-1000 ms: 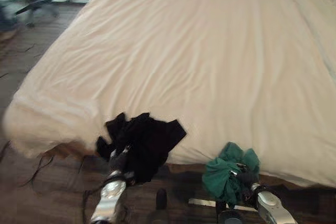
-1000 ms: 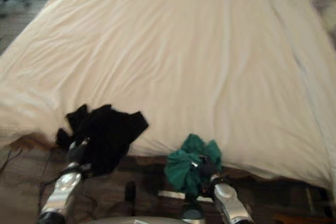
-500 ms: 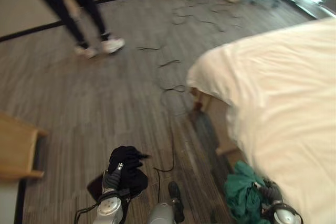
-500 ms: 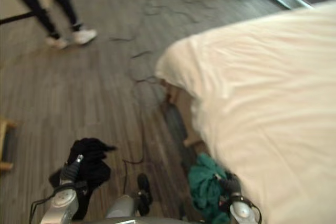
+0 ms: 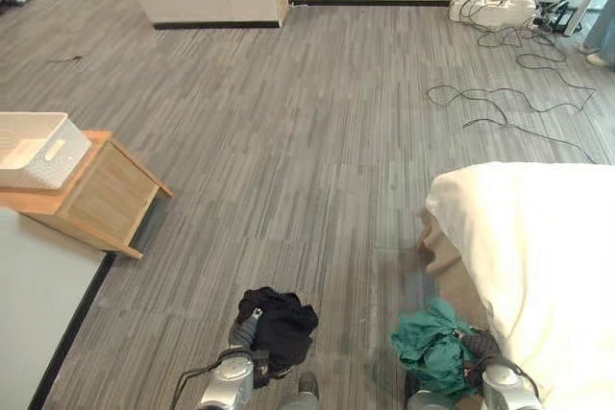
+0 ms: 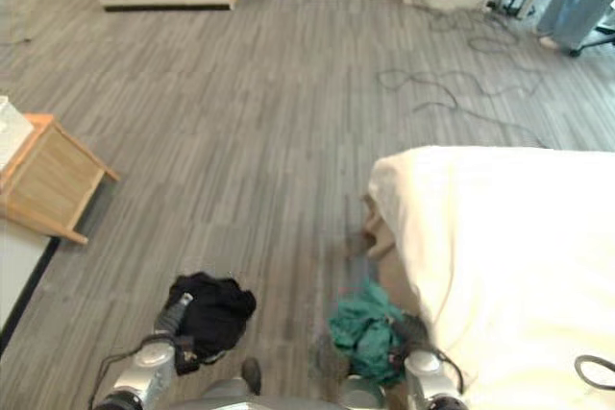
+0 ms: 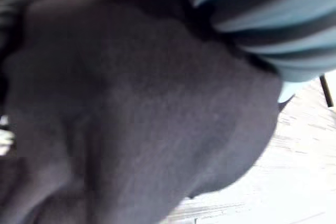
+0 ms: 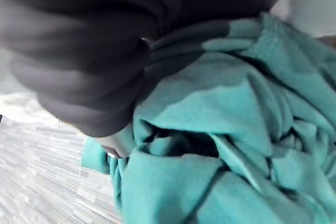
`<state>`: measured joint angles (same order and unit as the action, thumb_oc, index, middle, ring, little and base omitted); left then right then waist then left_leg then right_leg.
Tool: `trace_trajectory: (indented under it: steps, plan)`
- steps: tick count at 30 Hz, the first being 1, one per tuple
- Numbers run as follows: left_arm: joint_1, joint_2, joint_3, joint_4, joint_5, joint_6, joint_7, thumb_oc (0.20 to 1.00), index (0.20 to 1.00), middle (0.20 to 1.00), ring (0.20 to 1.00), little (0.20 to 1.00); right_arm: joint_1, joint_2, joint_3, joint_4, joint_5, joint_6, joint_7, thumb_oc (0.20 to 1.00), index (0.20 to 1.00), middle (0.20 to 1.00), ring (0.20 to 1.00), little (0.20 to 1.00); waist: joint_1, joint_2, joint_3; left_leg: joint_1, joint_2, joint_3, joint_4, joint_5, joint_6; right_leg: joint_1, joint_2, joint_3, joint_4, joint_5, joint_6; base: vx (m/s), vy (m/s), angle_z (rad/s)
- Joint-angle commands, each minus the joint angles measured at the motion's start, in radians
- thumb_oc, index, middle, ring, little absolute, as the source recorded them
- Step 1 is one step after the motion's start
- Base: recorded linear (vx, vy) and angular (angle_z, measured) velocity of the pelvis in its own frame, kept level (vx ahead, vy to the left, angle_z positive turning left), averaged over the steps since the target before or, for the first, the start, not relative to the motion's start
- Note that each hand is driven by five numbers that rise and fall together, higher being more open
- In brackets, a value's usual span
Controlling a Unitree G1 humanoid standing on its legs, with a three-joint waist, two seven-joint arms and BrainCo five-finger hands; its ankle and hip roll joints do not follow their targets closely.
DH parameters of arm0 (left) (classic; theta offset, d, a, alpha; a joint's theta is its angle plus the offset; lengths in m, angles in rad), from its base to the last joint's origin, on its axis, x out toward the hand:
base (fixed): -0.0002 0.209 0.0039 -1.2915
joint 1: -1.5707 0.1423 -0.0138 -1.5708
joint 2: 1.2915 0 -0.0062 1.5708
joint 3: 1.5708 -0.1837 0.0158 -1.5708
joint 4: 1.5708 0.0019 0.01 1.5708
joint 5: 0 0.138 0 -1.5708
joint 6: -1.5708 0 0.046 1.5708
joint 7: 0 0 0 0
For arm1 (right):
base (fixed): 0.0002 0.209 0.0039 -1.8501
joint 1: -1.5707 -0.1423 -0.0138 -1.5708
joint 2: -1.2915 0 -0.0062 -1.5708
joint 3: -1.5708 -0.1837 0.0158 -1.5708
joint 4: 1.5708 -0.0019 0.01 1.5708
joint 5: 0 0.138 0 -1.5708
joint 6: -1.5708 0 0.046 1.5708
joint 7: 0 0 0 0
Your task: Tidy up the quilt and then pick up the clothes from the bed and put them into the laundry hamper.
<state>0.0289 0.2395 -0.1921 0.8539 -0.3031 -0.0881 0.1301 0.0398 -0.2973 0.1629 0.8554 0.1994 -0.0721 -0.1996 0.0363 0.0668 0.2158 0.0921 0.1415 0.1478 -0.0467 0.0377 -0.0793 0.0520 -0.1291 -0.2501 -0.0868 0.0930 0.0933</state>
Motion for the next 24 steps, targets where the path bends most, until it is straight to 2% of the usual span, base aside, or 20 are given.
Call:
trace_trajectory:
  steps: [1, 3, 4, 6, 7, 8, 9, 11, 12, 13, 14, 15, 16, 17, 19, 20, 21, 22, 23, 24]
  plan:
    - [-0.003, 0.042, 0.029, -0.064, -0.069, -0.051, -0.058, 0.200, 0.200, 0.200, 0.200, 0.200, 0.021, -0.087, -0.062, -0.057, -0.071, -0.049, -0.017, 0.200, 0.200, 0.200, 0.200, 0.200, 0.058, -0.040, 0.061, -0.156, -0.068, -0.103, 0.427, 0.026, -0.050, 0.106, 0.049, -0.035, 0.059, -0.186, -0.023, 0.01, -0.198, 0.04]
    - [0.036, 0.054, 0.040, -0.128, -0.088, -0.050, -0.060, 0.200, 0.200, 0.200, 0.200, 0.200, 0.025, -0.108, -0.068, -0.121, -0.104, -0.040, -0.024, 0.200, 0.200, 0.200, 0.200, 0.200, 0.086, -0.044, 0.085, -0.271, -0.060, -0.095, 0.533, 0.063, -0.038, 0.128, 0.048, -0.047, 0.035, -0.200, -0.033, 0.11, -0.137, -0.06]
    - [0.050, 0.058, 0.051, -0.142, -0.103, -0.049, -0.063, 0.200, 0.200, 0.200, 0.200, 0.200, 0.032, -0.110, -0.067, -0.146, -0.111, -0.039, -0.021, 0.200, 0.200, 0.200, 0.200, 0.200, 0.096, -0.048, 0.083, -0.317, -0.056, -0.074, 0.539, 0.046, -0.032, 0.139, 0.048, -0.043, 0.022, -0.207, -0.029, 0.28, -0.084, -0.07]
    - [0.068, 0.046, 0.062, -0.152, -0.104, -0.052, -0.062, 0.200, 0.200, 0.200, 0.200, 0.200, 0.047, -0.114, -0.049, -0.191, -0.145, -0.041, -0.019, 0.200, 0.200, 0.200, 0.200, 0.200, 0.119, -0.049, 0.069, -0.363, -0.052, -0.026, 0.428, 0.004, -0.009, 0.163, 0.049, -0.042, 0.000, -0.229, -0.011, 0.39, 0.021, -0.29]
    - [0.075, 0.038, 0.057, -0.160, -0.095, -0.049, -0.055, 0.200, 0.200, 0.200, 0.200, 0.200, 0.046, -0.117, -0.036, -0.201, -0.163, -0.039, -0.019, 0.200, 0.200, 0.200, 0.200, 0.200, 0.134, -0.049, 0.056, -0.356, -0.058, -0.004, 0.344, 0.001, 0.001, 0.171, 0.043, -0.038, 0.000, -0.243, 0.003, 0.49, 0.108, -0.72]
    - [0.071, 0.028, 0.049, -0.151, -0.085, -0.046, -0.048, 0.200, 0.200, 0.200, 0.200, 0.200, 0.026, -0.119, -0.016, -0.186, -0.174, -0.036, -0.028, 0.200, 0.200, 0.200, 0.200, 0.200, 0.151, -0.036, 0.044, -0.377, -0.056, 0.017, 0.251, 0.038, -0.006, 0.190, 0.058, -0.038, 0.000, -0.259, 0.013, 0.56, 0.124, -0.58]
    - [0.058, 0.021, 0.048, -0.139, -0.082, -0.045, -0.037, 0.200, 0.200, 0.200, 0.200, 0.200, -0.002, -0.120, 0.001, -0.162, -0.181, -0.031, -0.031, 0.200, 0.200, 0.200, 0.200, 0.200, 0.169, -0.037, 0.035, -0.383, -0.054, 0.038, 0.159, 0.076, -0.014, 0.215, 0.056, -0.033, 0.000, -0.282, 0.022, 0.55, 0.115, 0.07]
    - [0.043, 0.019, 0.047, -0.124, -0.083, -0.044, -0.031, 0.200, 0.200, 0.200, 0.200, 0.200, -0.028, -0.120, 0.021, -0.140, -0.194, -0.022, -0.033, 0.200, 0.200, 0.200, 0.200, 0.200, 0.185, -0.041, 0.028, -0.395, -0.048, 0.059, 0.098, 0.090, -0.016, 0.234, 0.056, -0.031, 0.000, -0.300, 0.030, 0.46, 0.076, 0.19]
    - [0.019, 0.019, 0.055, -0.086, -0.095, -0.042, -0.023, 0.200, 0.200, 0.200, 0.200, 0.200, -0.083, -0.112, 0.063, -0.098, -0.212, -0.009, -0.025, 0.200, 0.200, 0.200, 0.200, 0.200, 0.209, -0.061, -0.002, -0.400, -0.039, 0.082, 0.050, 0.094, -0.004, 0.271, 0.061, -0.026, 0.000, -0.320, 0.045, 0.80, 0.132, -0.67]
    - [-0.010, 0.025, 0.053, -0.061, -0.099, -0.037, -0.017, 0.200, 0.200, 0.200, 0.200, 0.200, -0.107, -0.086, 0.095, -0.068, -0.228, -0.003, -0.024, 0.200, 0.200, 0.200, 0.200, 0.200, 0.223, -0.093, -0.017, -0.395, -0.062, 0.069, 0.079, 0.106, 0.023, 0.285, 0.048, -0.015, 0.043, -0.307, 0.055, 0.97, 0.164, -0.85]
    - [-0.037, 0.030, 0.042, -0.040, -0.096, -0.034, -0.014, 0.200, 0.200, 0.200, 0.200, 0.200, -0.126, -0.064, 0.105, -0.041, -0.231, -0.004, -0.027, 0.200, 0.200, 0.200, 0.200, 0.200, 0.233, -0.122, -0.018, -0.390, -0.084, 0.069, 0.093, 0.093, 0.037, 0.273, 0.029, -0.017, 0.113, -0.282, 0.076, 1.12, 0.292, -0.11]
    - [-0.075, 0.033, 0.044, -0.004, -0.093, -0.028, 0.009, 0.200, 0.200, 0.200, 0.200, 0.200, -0.174, -0.025, 0.121, 0.015, -0.247, 0.007, -0.028, 0.200, 0.200, 0.200, 0.200, 0.200, 0.232, -0.154, -0.017, -0.303, -0.119, 0.079, 0.081, 0.027, 0.081, 0.176, -0.037, -0.016, 0.412, -0.046, 0.169, 0.93, 0.251, 0.27]
    - [-0.090, 0.038, 0.040, -0.010, -0.100, -0.031, 0.020, 0.200, 0.200, 0.200, 0.200, 0.200, -0.184, -0.020, 0.124, 0.012, -0.244, 0.004, -0.029, 0.200, 0.200, 0.200, 0.200, 0.200, 0.225, -0.145, -0.013, -0.265, -0.113, 0.073, 0.077, 0.009, 0.090, 0.141, -0.057, -0.032, 0.500, 0.040, 0.169, 1.28, 0.361, 0.55]
    - [-0.131, 0.047, 0.028, -0.008, -0.109, -0.038, 0.039, 0.200, 0.200, 0.200, 0.200, 0.200, -0.220, -0.020, 0.129, 0.023, -0.246, 0.006, -0.034, 0.200, 0.200, 0.200, 0.200, 0.200, 0.181, -0.092, 0.001, -0.144, -0.101, 0.034, 0.011, -0.021, 0.110, 0.000, -0.060, -0.031, 0.667, 0.038, 0.163, 0.97, 0.216, 0.36]
    - [-0.155, 0.044, 0.020, -0.017, -0.113, -0.050, 0.053, 0.200, 0.200, 0.200, 0.200, 0.200, -0.214, -0.018, 0.143, 0.024, -0.255, 0.004, -0.035, 0.200, 0.200, 0.200, 0.200, 0.200, 0.122, -0.049, 0.022, -0.055, -0.086, -0.014, -0.025, -0.051, 0.098, -0.135, -0.028, -0.063, 0.688, -0.061, 0.137, 0.83, 0.130, 0.96]
    - [-0.163, 0.042, 0.003, -0.029, -0.110, -0.059, 0.064, 0.200, 0.200, 0.200, 0.200, 0.200, -0.208, -0.016, 0.149, 0.012, -0.255, 0.001, -0.038, 0.200, 0.200, 0.200, 0.200, 0.200, 0.091, -0.041, 0.032, -0.006, -0.092, -0.052, -0.035, -0.074, 0.087, -0.194, -0.003, -0.063, 0.623, -0.109, 0.113, 0.89, -0.111, 1.19]
    - [-0.170, 0.039, -0.006, -0.055, -0.086, -0.066, 0.077, 0.200, 0.200, 0.200, 0.200, 0.200, -0.198, -0.029, 0.151, -0.012, -0.257, 0.002, -0.036, 0.200, 0.200, 0.200, 0.200, 0.200, 0.039, -0.039, 0.041, 0.061, -0.088, -0.100, -0.041, -0.119, 0.051, -0.234, -0.020, -0.066, 0.412, -0.125, 0.098, 0.68, -0.143, 0.71]
    - [-0.170, 0.039, -0.005, -0.055, -0.086, -0.066, 0.077, 0.200, 0.200, 0.200, 0.200, 0.200, -0.198, -0.029, 0.151, -0.013, -0.257, 0.002, -0.036, 0.200, 0.200, 0.200, 0.200, 0.200, 0.037, -0.038, 0.040, 0.059, -0.086, -0.103, -0.041, -0.117, 0.050, -0.231, -0.018, -0.070, 0.403, -0.119, 0.098, 0.70, -0.253, 1.04]
    - [-0.184, 0.037, -0.008, -0.053, -0.076, -0.070, 0.082, 0.200, 0.200, 0.200, 0.200, 0.200, -0.199, -0.037, 0.148, -0.013, -0.255, 0.004, -0.042, 0.200, 0.200, 0.200, 0.200, 0.200, 0.018, -0.037, 0.040, 0.088, -0.071, -0.121, -0.041, -0.150, 0.024, -0.250, -0.046, -0.064, 0.238, -0.092, 0.100, 0.50, -0.245, 1.34]
    - [-0.195, 0.034, -0.006, -0.046, -0.070, -0.068, 0.080, 0.200, 0.200, 0.200, 0.200, 0.200, -0.204, -0.041, 0.141, -0.008, -0.249, 0.007, -0.042, 0.200, 0.200, 0.200, 0.200, 0.200, 0.010, -0.034, 0.036, 0.107, -0.053, -0.130, -0.041, -0.172, 0.003, -0.275, -0.086, -0.055, 0.142, -0.052, 0.107, 0.76, -0.349, 1.58]
